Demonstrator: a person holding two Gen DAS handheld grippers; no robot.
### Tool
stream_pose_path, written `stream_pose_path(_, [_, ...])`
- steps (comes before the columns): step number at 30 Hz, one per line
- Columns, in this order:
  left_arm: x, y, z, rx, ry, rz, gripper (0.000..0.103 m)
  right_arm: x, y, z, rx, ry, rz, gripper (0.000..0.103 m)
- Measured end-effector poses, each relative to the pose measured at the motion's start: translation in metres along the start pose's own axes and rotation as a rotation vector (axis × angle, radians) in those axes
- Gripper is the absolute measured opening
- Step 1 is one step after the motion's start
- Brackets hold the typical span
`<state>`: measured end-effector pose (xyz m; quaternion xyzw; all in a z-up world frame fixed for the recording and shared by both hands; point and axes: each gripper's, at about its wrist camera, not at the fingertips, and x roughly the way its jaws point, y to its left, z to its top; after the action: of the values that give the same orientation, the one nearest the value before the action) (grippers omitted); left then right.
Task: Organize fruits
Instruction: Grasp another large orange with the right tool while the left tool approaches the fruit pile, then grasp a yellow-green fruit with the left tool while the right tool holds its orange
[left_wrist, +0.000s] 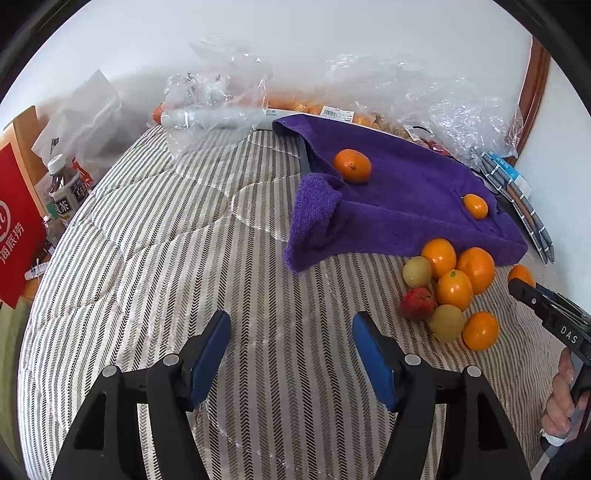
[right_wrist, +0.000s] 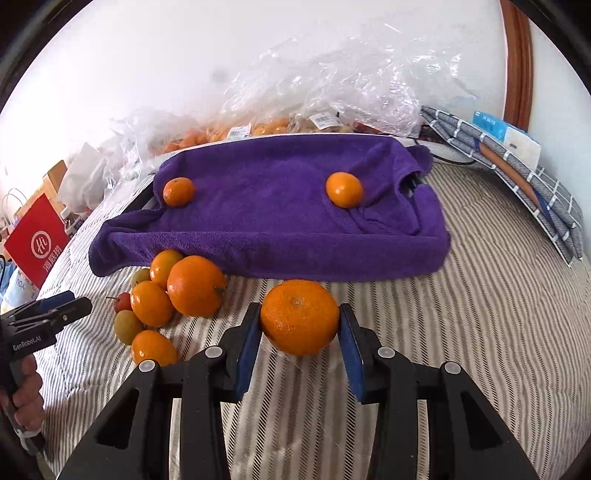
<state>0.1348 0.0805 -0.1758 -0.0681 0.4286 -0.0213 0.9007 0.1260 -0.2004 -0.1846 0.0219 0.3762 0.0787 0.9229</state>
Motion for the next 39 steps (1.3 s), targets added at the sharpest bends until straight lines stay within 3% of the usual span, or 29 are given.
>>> stream_pose_path(17, [-0.019, -0.042, 0.004, 0.044, -0.040, -0.114, 0.066, -0.037, -0.025, -0.018, 0.018, -0.041, -0.031, 0.041])
stream_pose_path(30, [0.001, -0.076, -0.002, 0.085, 0.024, -0.186, 0.066, -0.042, -0.049, -0.029, 0.047, -0.040, -0.045, 0.041])
stream_pose_path(37, [0.012, -0.084, -0.005, 0.112, 0.027, -0.167, 0.060, -0.040, -0.054, -0.029, 0.056, -0.040, -0.050, 0.041])
stream_pose_path(39, [0.013, -0.087, -0.004, 0.123, 0.022, -0.159, 0.050, -0.038, -0.055, -0.029, 0.062, -0.035, -0.049, 0.041])
